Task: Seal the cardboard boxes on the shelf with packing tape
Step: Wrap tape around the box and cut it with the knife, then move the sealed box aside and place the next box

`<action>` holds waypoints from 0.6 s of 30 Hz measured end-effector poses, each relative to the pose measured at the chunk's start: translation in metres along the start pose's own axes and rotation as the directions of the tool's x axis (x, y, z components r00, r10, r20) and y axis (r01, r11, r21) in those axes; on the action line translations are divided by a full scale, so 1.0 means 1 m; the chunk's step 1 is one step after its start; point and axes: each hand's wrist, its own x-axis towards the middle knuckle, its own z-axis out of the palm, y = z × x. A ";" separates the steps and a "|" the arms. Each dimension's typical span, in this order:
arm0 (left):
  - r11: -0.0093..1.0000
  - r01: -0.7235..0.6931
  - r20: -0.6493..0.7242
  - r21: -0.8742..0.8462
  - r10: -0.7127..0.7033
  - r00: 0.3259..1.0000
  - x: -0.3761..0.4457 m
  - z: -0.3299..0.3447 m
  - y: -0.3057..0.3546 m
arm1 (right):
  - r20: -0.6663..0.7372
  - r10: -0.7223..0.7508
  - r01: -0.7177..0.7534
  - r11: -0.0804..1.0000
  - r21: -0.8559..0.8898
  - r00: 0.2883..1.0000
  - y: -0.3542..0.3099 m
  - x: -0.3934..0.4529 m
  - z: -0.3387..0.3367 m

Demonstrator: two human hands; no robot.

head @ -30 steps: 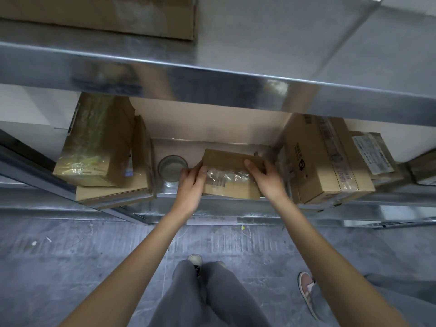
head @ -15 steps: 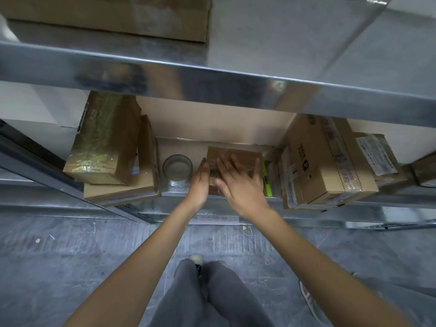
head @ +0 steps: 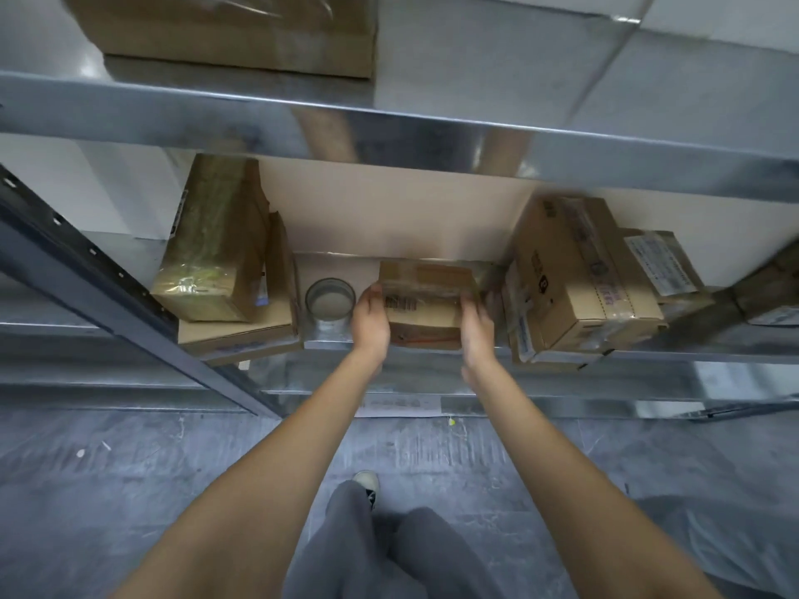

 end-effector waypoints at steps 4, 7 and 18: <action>0.998 0.050 -0.017 0.032 -0.049 0.999 -0.017 -0.009 0.010 | 0.044 -0.057 0.056 0.998 0.024 0.997 -0.005 -0.018 -0.010; 0.998 -0.018 -0.045 0.061 0.021 0.999 -0.037 -0.012 0.017 | 0.081 -0.156 0.155 0.988 0.022 0.984 -0.006 -0.036 -0.022; 0.982 -0.175 -0.201 -0.070 0.158 0.967 -0.158 -0.017 0.019 | 0.199 -0.376 0.377 0.925 0.035 0.905 -0.006 -0.125 -0.081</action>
